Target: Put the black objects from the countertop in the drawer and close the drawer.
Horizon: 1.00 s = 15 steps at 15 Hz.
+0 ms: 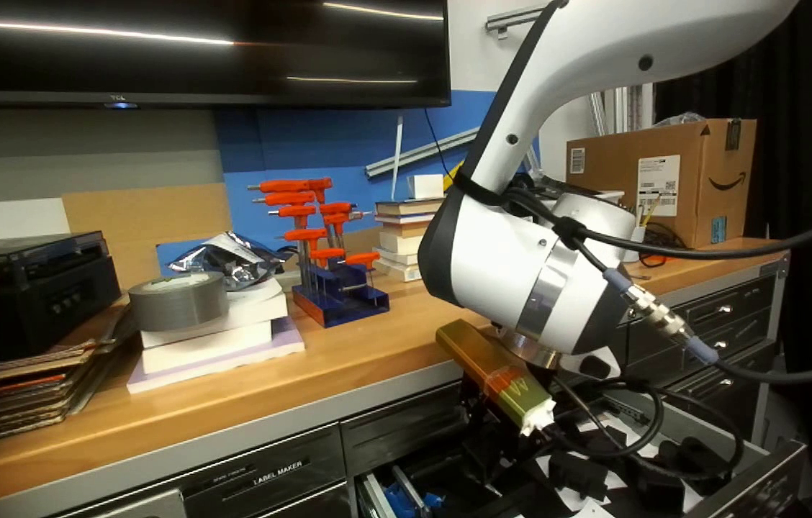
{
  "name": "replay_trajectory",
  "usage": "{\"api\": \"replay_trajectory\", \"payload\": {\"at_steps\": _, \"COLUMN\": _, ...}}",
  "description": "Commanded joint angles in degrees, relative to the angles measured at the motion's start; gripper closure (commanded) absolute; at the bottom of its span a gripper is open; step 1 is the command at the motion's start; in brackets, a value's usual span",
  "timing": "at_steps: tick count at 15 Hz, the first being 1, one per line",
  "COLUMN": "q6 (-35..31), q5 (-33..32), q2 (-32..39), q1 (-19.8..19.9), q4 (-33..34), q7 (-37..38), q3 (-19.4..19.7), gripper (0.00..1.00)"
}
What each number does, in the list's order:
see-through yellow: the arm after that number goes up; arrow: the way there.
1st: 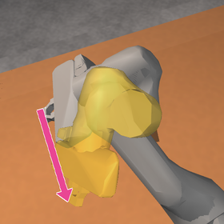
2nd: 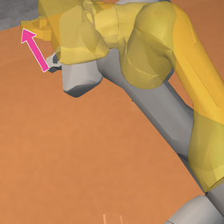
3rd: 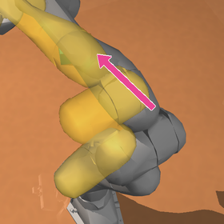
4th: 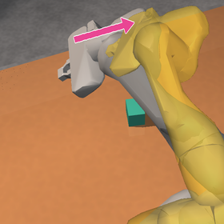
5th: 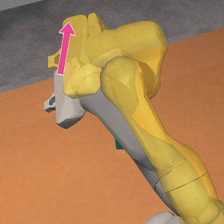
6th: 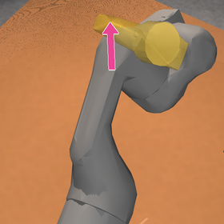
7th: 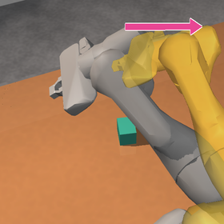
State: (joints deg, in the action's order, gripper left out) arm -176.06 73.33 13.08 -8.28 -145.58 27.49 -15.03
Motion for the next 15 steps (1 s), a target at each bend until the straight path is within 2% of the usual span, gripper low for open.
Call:
{"api": "replay_trajectory", "payload": {"at_steps": 1, "q6": -1.3, "q5": 5.4, "q2": 1.1, "q1": 2.1, "q4": 2.0, "q7": -6.6, "q3": -0.6, "gripper": 0.73}}
{"api": "replay_trajectory", "payload": {"at_steps": 6, "q6": 0.3, "q5": 11.6, "q2": 2.9, "q1": 5.0, "q4": 4.4, "q7": -16.5, "q3": -0.2, "gripper": 0.73}}
{"api": "replay_trajectory", "payload": {"at_steps": 7, "q6": 0.5, "q5": 12.6, "q2": 3.3, "q1": 5.5, "q4": 4.7, "q7": -17.7, "q3": -0.1, "gripper": 0.24}}
{"api": "replay_trajectory", "payload": {"at_steps": 9, "q6": 0.5, "q5": 15.3, "q2": 4.0, "q1": 6.0, "q4": 5.6, "q7": -20.7, "q3": -0.3, "gripper": 0.17}}
{"api": "replay_trajectory", "payload": {"at_steps": 11, "q6": 1.1, "q5": 17.2, "q2": 4.6, "q1": 6.3, "q4": 6.1, "q7": -23.0, "q3": -0.2, "gripper": 0.02}}
{"api": "replay_trajectory", "payload": {"at_steps": 13, "q6": 2.3, "q5": 16.8, "q2": 4.6, "q1": 6.3, "q4": 5.4, "q7": -23.4, "q3": 0.0, "gripper": 0.00}}
{"api": "replay_trajectory", "payload": {"at_steps": 14, "q6": 4.0, "q5": 13.9, "q2": 3.9, "q1": 6.4, "q4": 3.5, "q7": -21.1, "q3": 0.1, "gripper": 0.00}}
{"api": "replay_trajectory", "payload": {"at_steps": 15, "q6": 5.7, "q5": 10.9, "q2": 2.9, "q1": 3.0, "q4": 1.6, "q7": -17.7, "q3": 3.5, "gripper": 0.00}}
